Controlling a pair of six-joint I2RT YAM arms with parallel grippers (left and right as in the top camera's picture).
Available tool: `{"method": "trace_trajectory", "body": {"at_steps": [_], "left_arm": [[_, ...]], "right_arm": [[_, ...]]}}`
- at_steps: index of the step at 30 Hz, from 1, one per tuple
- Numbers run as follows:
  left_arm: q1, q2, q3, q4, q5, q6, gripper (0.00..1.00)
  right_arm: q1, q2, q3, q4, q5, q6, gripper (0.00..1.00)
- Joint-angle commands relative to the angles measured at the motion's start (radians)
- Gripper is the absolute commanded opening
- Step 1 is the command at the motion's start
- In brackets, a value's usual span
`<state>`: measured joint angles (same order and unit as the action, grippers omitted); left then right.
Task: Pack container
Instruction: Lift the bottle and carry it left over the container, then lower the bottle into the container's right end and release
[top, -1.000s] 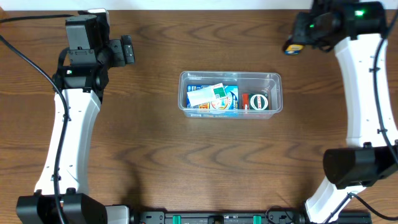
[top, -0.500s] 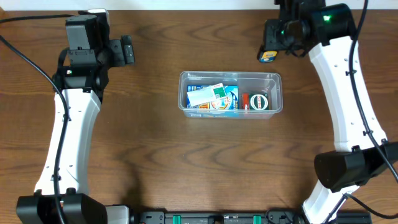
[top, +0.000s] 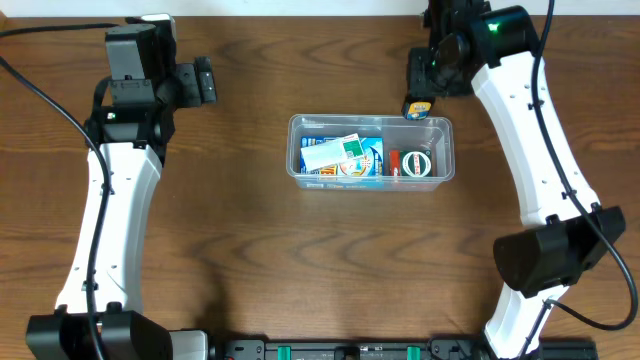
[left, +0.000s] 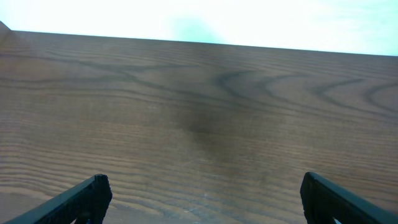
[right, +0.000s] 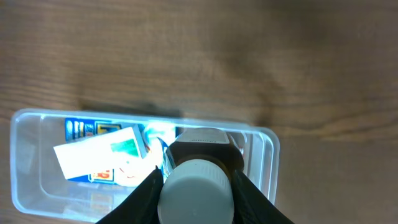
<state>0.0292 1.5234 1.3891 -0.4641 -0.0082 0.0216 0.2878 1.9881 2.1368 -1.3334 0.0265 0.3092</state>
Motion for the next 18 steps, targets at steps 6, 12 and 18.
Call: {"method": "trace_trajectory", "body": {"at_steps": [6, 12, 18], "left_arm": [[0.003, -0.001, 0.009, 0.001, -0.015, -0.012, 0.98], [0.003, -0.001, 0.009, 0.001, -0.015, -0.012, 0.98], [0.003, -0.001, 0.009, 0.001, -0.015, -0.012, 0.98]], "right_arm": [[0.01, -0.005, -0.03, -0.021, 0.045, 0.035, 0.32], [0.01, -0.005, -0.103, 0.004, 0.045, 0.035, 0.32], [0.01, -0.005, -0.17, 0.076, 0.045, 0.035, 0.33]]}}
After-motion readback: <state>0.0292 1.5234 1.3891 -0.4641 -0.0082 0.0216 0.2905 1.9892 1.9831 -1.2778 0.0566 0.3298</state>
